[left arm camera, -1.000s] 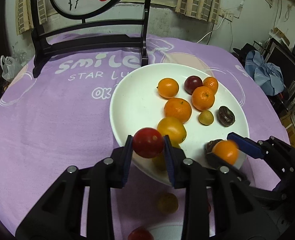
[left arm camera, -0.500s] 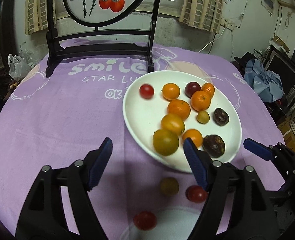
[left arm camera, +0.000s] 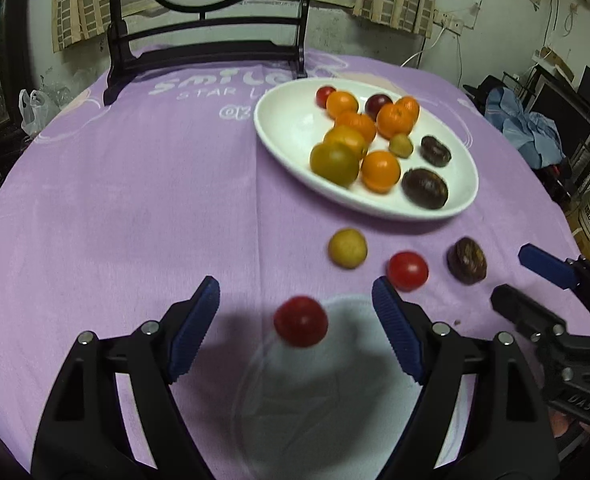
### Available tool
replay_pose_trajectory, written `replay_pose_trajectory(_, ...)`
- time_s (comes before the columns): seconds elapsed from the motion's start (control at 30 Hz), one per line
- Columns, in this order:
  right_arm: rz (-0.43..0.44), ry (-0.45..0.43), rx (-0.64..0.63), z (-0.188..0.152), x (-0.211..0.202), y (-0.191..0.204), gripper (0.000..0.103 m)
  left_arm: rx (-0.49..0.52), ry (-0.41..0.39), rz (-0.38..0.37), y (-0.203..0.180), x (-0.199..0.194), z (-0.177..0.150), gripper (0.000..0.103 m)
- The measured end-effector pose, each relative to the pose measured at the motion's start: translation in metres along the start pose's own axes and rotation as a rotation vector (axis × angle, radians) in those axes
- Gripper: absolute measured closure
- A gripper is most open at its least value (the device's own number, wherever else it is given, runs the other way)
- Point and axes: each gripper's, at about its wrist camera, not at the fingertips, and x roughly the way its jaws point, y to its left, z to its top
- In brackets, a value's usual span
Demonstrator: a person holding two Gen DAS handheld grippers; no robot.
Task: Organize fruits
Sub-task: 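Grasp a red cherry tomato with each tool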
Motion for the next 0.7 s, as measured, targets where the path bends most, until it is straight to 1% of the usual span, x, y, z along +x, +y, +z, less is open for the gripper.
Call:
replay_pose_trajectory(0.17, 0.016, 0.012, -0.004, -0.008, -0.002, 0.003, 0.041, -0.022, 0.012, -0.012, 0.004, 0.003, -0.010, 0.023)
replay_pose_trajectory(0.27, 0.024, 0.015, -0.005, -0.009, -0.002, 0.004, 0.041, -0.006, 0.015, -0.011, 0.002, 0.006, -0.013, 0.024)
replay_pose_trajectory(0.33, 0.029, 0.015, -0.001, -0.009, -0.002, 0.004, 0.041, 0.007, 0.027, -0.018, 0.000, 0.009, -0.015, 0.036)
replay_pose_trajectory(0.37, 0.032, 0.016, -0.001, -0.009, -0.001, 0.004, 0.041, 0.009, 0.040, -0.031, 0.000, 0.011, -0.016, 0.052)
replay_pose_trajectory(0.4, 0.035, 0.018, -0.003, -0.009, -0.001, 0.005, 0.041, 0.012, 0.052, -0.041, 0.000, 0.014, -0.017, 0.073)
replay_pose_trajectory(0.43, 0.036, 0.019, -0.004, -0.010, -0.002, 0.006, 0.041, 0.017, 0.064, -0.043, -0.001, 0.016, -0.018, 0.072)
replay_pose_trajectory(0.47, 0.038, 0.022, -0.008, -0.010, -0.001, 0.007, 0.041, 0.040, 0.048, -0.028, -0.003, 0.015, -0.019, 0.072)
replay_pose_trajectory(0.57, 0.049, 0.038, -0.027, -0.010, 0.000, 0.015, 0.041, 0.070, 0.045, -0.016, -0.005, 0.013, -0.021, 0.073)
replay_pose_trajectory(0.7, 0.037, 0.076, -0.093, -0.008, 0.010, 0.032, 0.041, 0.069, 0.026, -0.033, -0.002, 0.003, -0.020, 0.073)
